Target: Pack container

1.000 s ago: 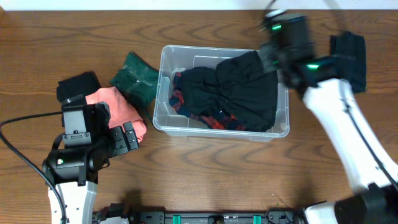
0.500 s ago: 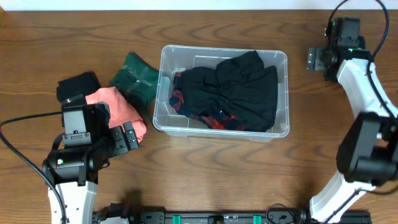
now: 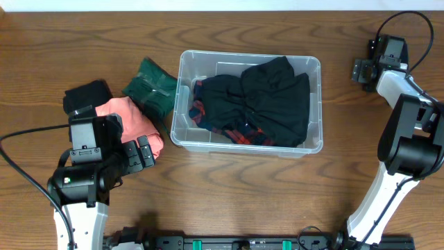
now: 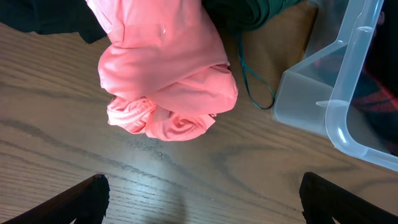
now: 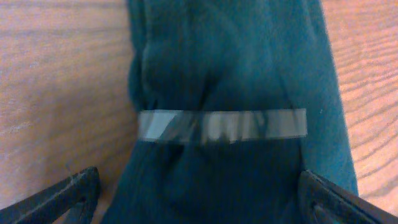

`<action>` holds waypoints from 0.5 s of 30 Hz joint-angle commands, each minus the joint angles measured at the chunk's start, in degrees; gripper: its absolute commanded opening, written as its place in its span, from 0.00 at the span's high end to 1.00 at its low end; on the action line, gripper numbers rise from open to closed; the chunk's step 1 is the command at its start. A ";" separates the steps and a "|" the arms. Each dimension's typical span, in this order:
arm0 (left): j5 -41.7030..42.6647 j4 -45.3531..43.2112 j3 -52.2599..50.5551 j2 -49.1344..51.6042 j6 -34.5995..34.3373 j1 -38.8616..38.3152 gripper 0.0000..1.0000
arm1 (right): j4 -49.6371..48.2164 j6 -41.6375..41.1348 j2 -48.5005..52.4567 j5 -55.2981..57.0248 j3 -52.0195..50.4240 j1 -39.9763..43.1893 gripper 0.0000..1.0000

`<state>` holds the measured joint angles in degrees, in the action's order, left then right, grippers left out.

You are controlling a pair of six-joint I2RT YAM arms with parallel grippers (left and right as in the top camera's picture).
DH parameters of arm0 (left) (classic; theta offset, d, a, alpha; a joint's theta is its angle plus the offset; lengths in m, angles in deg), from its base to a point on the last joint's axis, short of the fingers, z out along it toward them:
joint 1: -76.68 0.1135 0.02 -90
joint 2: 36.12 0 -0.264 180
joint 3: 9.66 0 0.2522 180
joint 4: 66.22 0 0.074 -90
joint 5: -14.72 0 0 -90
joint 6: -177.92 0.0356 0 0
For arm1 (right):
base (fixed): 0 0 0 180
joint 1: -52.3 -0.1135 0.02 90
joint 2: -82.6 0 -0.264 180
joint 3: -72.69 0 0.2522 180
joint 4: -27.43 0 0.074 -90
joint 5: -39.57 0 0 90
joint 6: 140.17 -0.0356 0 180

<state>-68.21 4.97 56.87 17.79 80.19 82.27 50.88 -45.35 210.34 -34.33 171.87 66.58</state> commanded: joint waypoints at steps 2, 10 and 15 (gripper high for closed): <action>-0.66 -0.26 1.20 -0.04 -0.55 0.28 0.02 | 1.40 -0.28 4.79 0.63 -0.70 1.68 0.20; -0.68 -0.72 1.20 -0.04 -0.52 0.28 0.02 | 9.92 -2.64 -2.84 -0.02 -0.70 1.38 0.99; -0.70 -0.70 1.20 -0.04 -0.52 0.28 0.02 | 16.90 -1.01 -14.47 -0.07 -0.70 -0.87 0.99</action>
<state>-68.21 4.18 56.87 17.77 80.19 82.27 66.88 -46.81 203.81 -34.18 171.09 67.46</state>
